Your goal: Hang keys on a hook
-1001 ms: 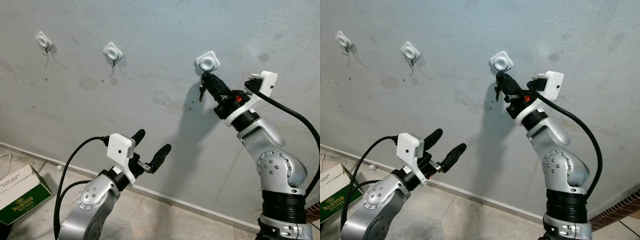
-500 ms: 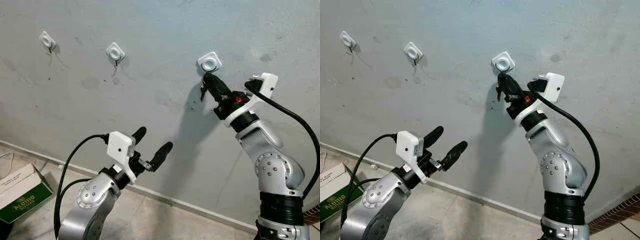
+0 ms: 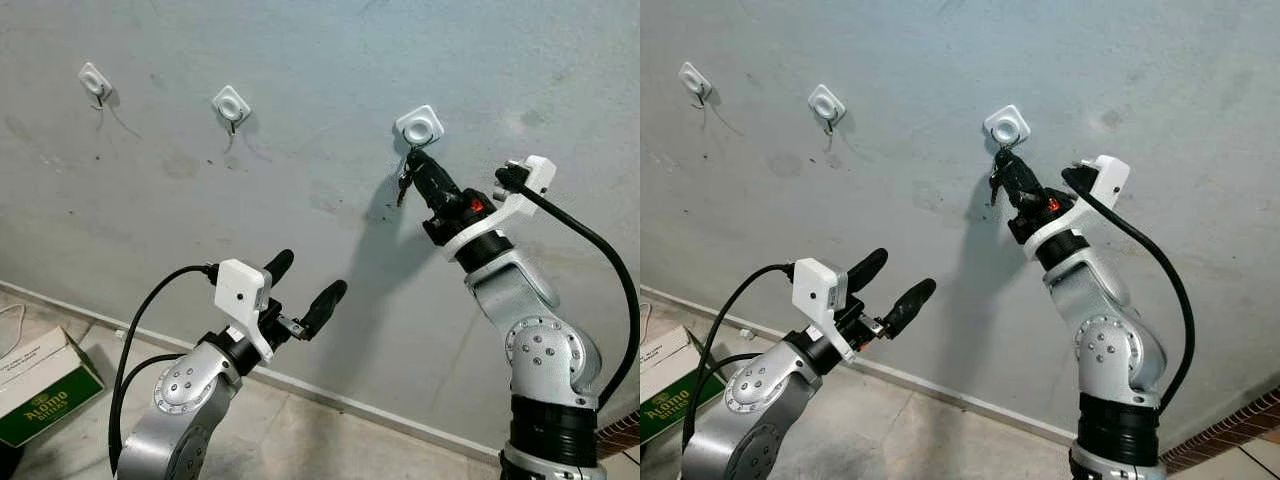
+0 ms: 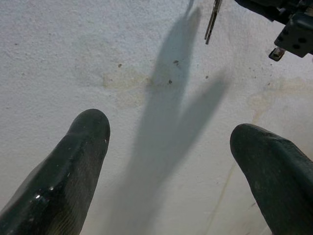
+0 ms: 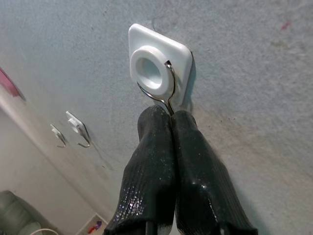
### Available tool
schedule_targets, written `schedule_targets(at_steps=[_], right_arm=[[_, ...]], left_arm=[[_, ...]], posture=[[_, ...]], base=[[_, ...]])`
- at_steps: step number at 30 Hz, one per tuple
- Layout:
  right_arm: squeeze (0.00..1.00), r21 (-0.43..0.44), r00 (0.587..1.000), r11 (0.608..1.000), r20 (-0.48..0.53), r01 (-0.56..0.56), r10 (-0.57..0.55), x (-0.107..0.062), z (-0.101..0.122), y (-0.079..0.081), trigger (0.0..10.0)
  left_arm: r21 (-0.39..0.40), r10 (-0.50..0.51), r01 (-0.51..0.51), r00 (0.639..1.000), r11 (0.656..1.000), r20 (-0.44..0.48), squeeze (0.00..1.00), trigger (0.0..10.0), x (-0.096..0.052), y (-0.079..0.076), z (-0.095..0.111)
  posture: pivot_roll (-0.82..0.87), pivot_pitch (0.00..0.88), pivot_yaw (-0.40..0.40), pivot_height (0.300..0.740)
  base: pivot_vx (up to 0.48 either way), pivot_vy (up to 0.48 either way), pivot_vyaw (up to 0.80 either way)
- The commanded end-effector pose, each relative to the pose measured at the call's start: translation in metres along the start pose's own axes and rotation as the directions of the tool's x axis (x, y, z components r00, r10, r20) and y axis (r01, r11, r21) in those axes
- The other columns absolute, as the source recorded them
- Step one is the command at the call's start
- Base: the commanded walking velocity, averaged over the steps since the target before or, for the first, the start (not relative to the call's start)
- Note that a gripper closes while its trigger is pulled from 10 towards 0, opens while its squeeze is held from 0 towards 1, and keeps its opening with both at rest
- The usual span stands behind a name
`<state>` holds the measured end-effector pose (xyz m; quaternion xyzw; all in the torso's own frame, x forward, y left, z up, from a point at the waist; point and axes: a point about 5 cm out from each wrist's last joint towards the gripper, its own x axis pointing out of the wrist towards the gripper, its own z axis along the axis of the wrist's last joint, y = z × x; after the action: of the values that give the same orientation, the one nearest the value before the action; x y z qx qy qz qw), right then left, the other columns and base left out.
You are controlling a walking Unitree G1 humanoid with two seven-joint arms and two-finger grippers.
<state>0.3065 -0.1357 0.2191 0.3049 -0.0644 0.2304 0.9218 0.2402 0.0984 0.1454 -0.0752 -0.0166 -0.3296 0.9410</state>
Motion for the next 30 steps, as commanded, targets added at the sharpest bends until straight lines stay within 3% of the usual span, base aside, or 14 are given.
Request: schedule_targets(at_steps=[1, 11, 17, 30], right_arm=[[0.0, 0.048, 0.984, 0.992, -0.141, 0.115, -0.107, -0.01, -0.027, -0.018, 10.0], [0.0, 0.082, 0.972, 0.981, -0.176, 0.173, -0.156, -0.006, -0.033, -0.019, 10.0], [0.0, 0.151, 0.965, 0.964, -0.176, 0.22, -0.193, -0.004, -0.034, -0.023, 10.0], [0.0, 0.15, 0.924, 0.933, -0.258, 0.327, -0.282, -0.009, -0.046, -0.036, 10.0]], left_arm=[[0.016, 0.001, -0.001, 1.0, 1.0, 0.023, 0.0, 10.0, 0.0, 0.0, 0.007], [0.017, -0.004, 0.004, 1.0, 1.0, 0.023, 0.0, 10.0, 0.001, 0.0, 0.007], [0.017, -0.001, 0.0, 1.0, 1.0, 0.021, 0.0, 10.0, 0.001, 0.0, 0.007], [0.014, -0.011, 0.011, 0.999, 1.0, 0.033, 0.0, 10.0, 0.002, -0.002, 0.01]], posture=[[-0.02, 0.06, 0.049, 0.74], [-0.02, 0.055, 0.046, 0.74], [-0.02, 0.053, 0.043, 0.74], [-0.02, 0.054, 0.041, 0.74]], base=[[0.0, 0.0, 0.0], [0.0, 0.0, 0.0], [0.0, 0.0, 0.0], [0.0, 0.0, 0.0]])
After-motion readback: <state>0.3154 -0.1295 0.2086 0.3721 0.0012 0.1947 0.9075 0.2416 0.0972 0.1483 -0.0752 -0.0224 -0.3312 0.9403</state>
